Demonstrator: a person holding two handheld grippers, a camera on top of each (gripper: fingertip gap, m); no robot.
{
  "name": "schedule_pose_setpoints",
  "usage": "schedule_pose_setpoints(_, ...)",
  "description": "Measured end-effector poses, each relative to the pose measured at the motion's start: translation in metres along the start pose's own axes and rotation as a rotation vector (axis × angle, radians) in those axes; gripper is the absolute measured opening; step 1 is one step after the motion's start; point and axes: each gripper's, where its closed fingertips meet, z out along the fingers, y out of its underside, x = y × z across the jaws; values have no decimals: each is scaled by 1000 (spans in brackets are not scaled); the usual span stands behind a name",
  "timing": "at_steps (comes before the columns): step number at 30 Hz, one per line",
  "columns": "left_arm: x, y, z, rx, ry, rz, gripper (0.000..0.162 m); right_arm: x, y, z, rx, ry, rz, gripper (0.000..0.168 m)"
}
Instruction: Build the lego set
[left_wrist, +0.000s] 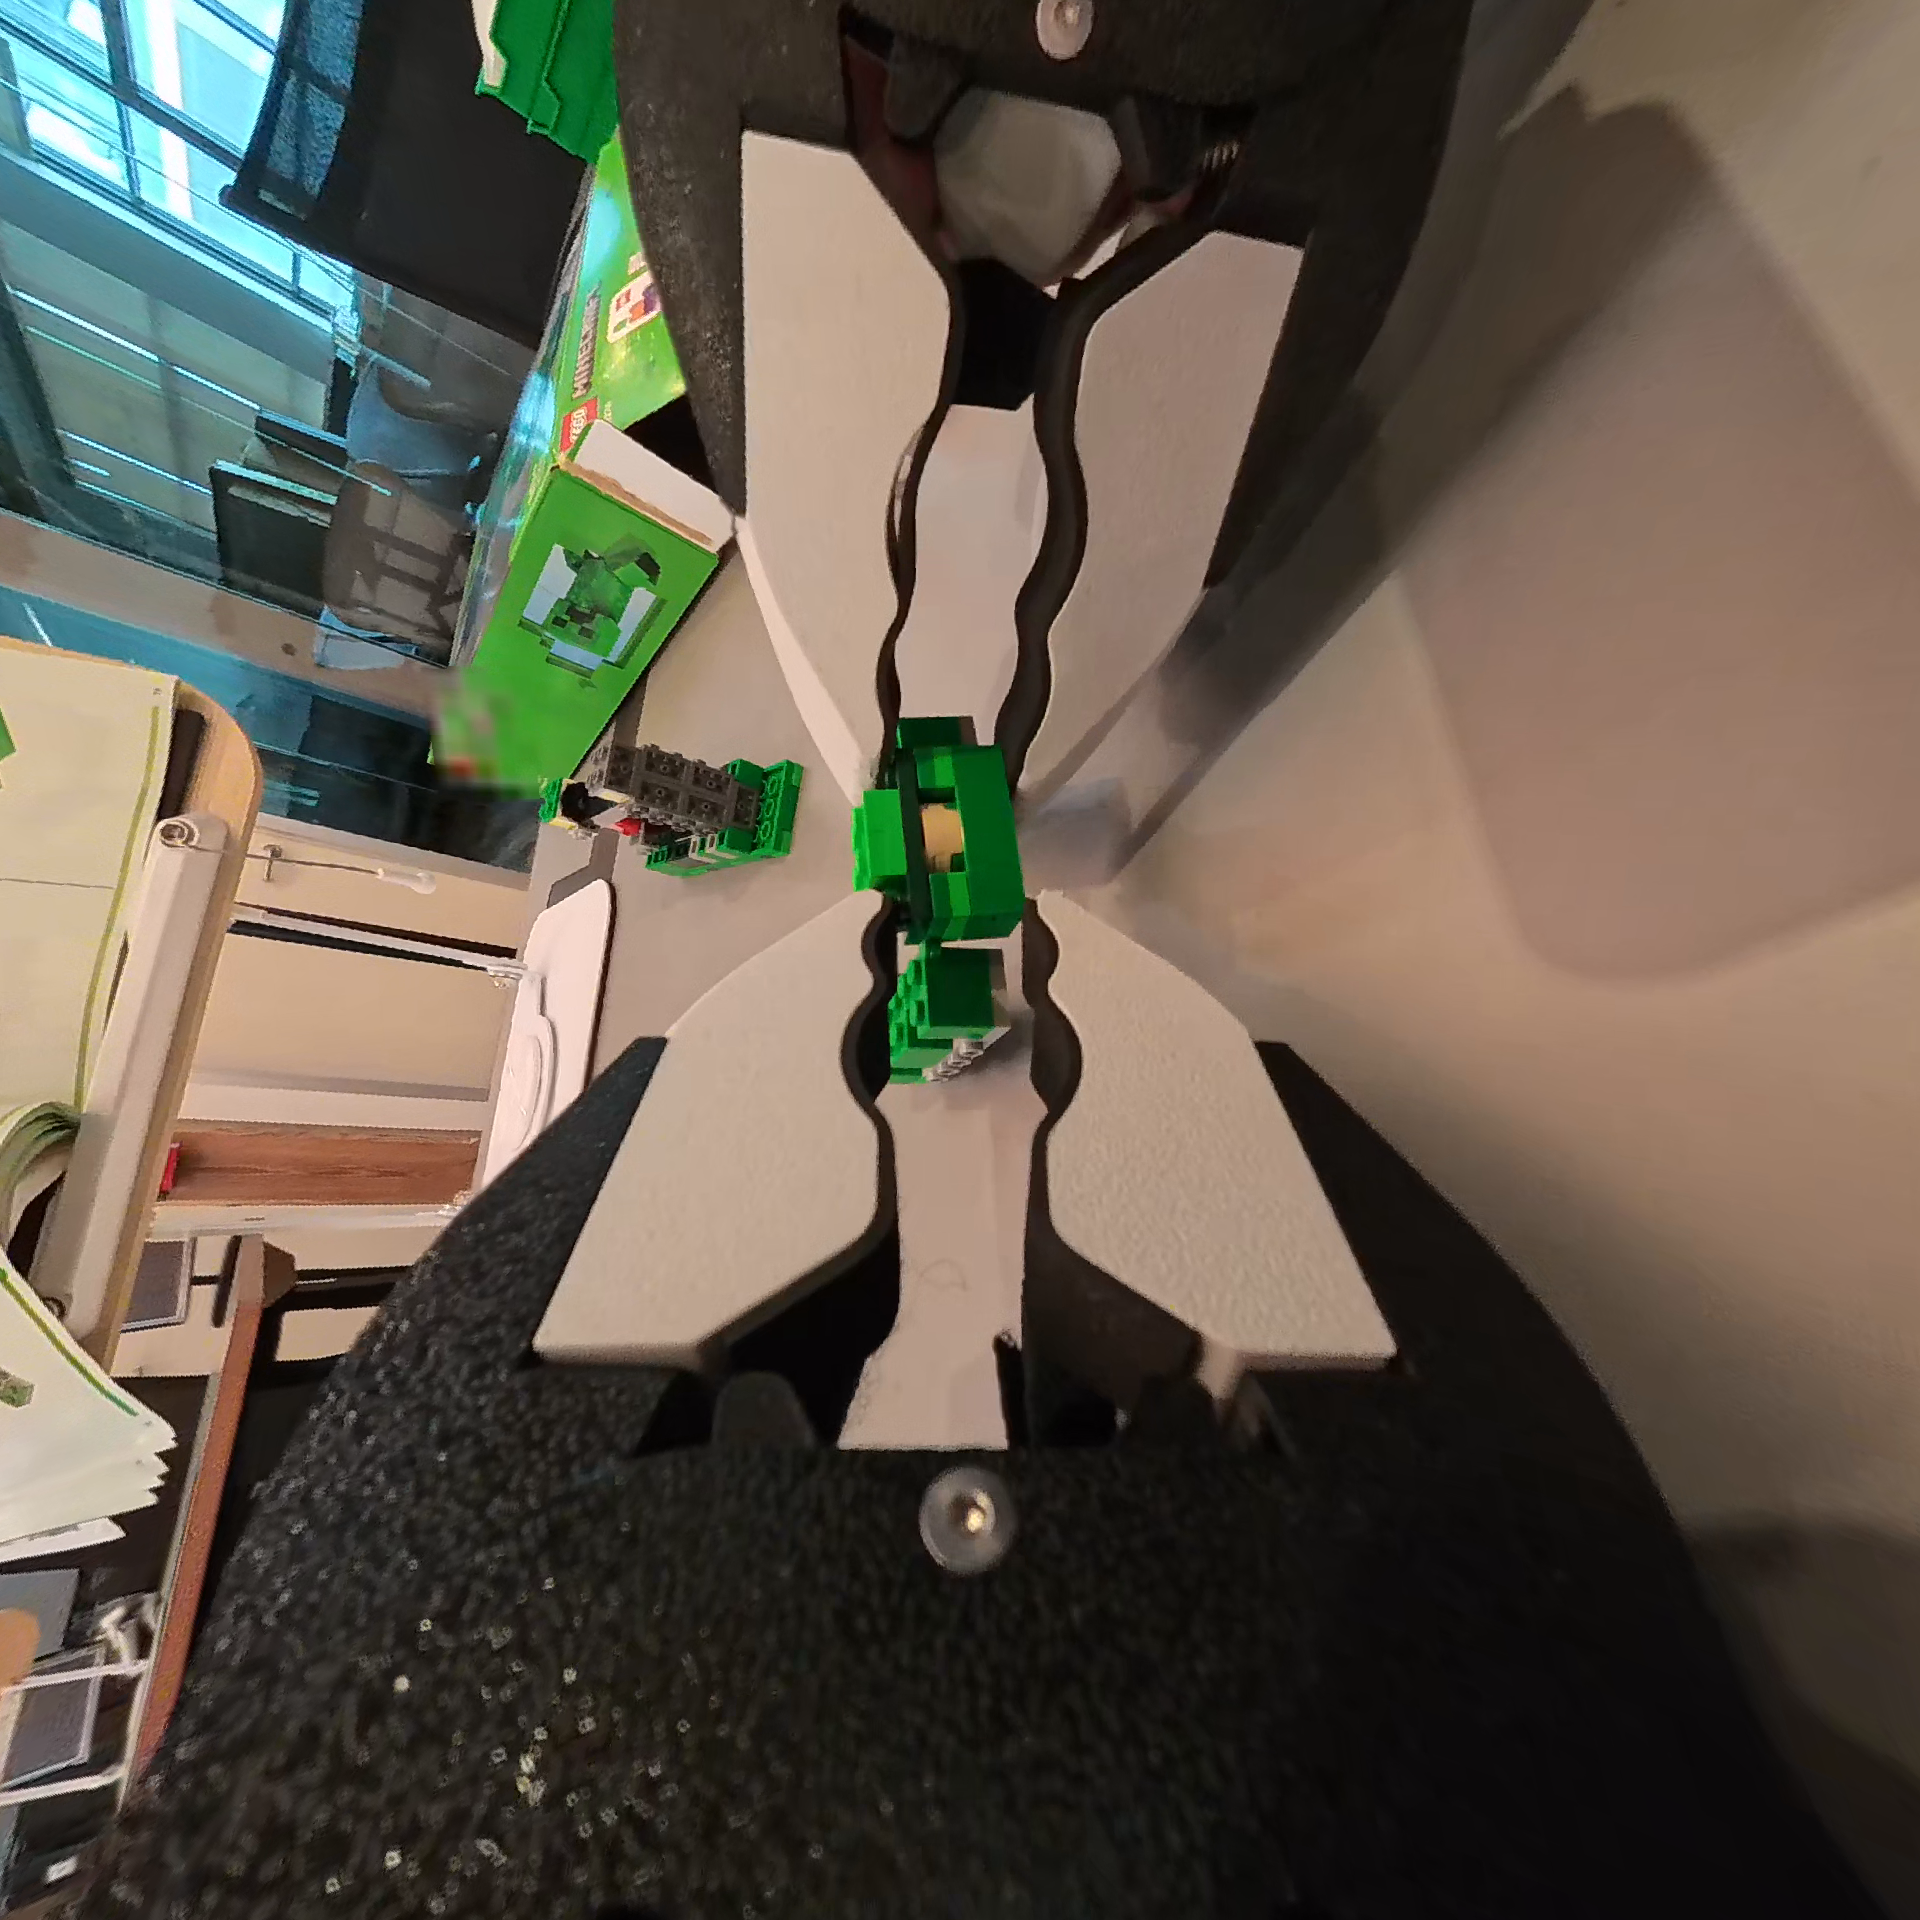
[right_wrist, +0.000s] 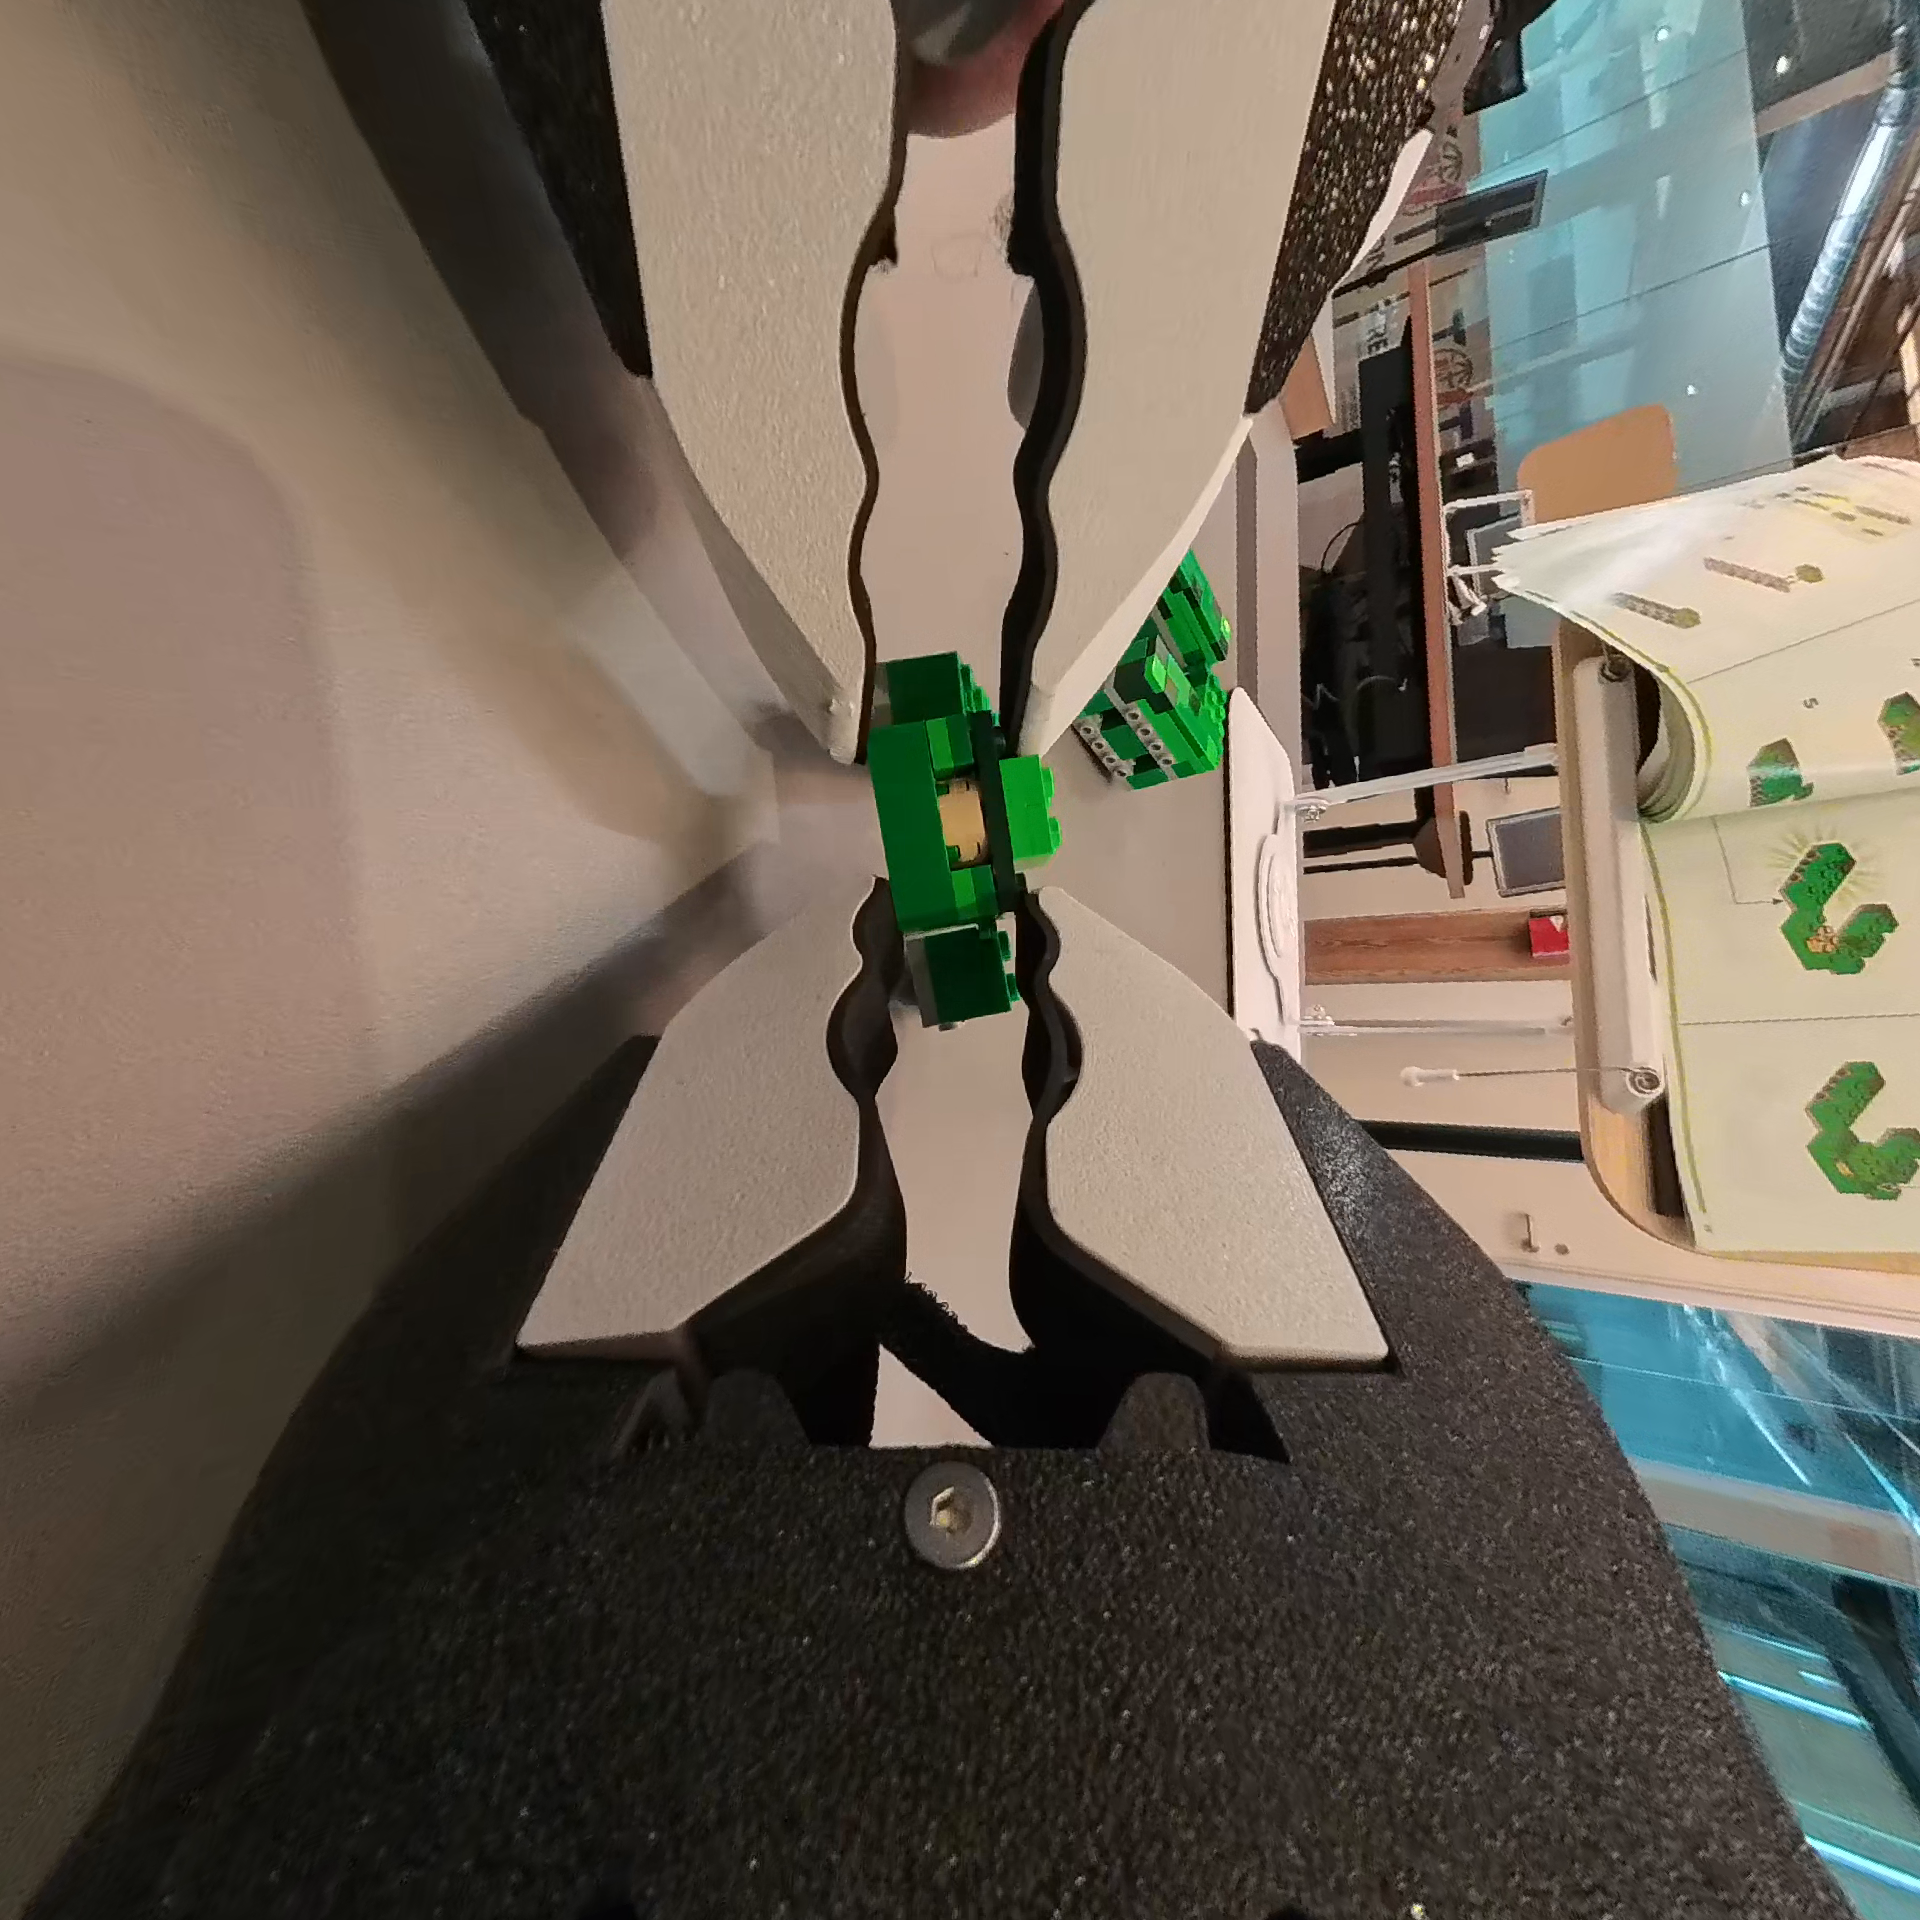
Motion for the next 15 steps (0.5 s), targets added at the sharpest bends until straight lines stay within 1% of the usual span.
schedule_pose_setpoints(7,2,1,-1,-47,27,35,21,-3,-1,0,5,-5,-2,21)
schedule_pose_setpoints(13,1,0,2,-50,0,44,22,-2,1,-1,0,14,-13,22)
schedule_pose_setpoints(15,4,-1,3,-60,10,48,23,-6,3,-1,-2,-5,-9,28)
